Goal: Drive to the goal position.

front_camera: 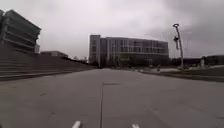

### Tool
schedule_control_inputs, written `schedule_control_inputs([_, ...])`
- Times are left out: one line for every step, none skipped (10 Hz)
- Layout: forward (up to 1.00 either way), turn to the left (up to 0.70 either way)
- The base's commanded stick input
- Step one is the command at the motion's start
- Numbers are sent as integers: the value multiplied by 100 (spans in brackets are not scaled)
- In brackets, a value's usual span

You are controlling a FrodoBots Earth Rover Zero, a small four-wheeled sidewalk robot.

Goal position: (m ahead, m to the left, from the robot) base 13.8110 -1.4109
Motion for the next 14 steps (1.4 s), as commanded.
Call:
schedule_control_inputs([70, 0])
schedule_control_inputs([70, 0])
schedule_control_inputs([70, 0])
schedule_control_inputs([70, 0])
schedule_control_inputs([70, 0])
schedule_control_inputs([70, 0])
schedule_control_inputs([70, 0])
schedule_control_inputs([70, 0])
schedule_control_inputs([70, 0])
schedule_control_inputs([70, 0])
schedule_control_inputs([70, 0])
schedule_control_inputs([70, 0])
schedule_control_inputs([70, 0])
schedule_control_inputs([70, 0])
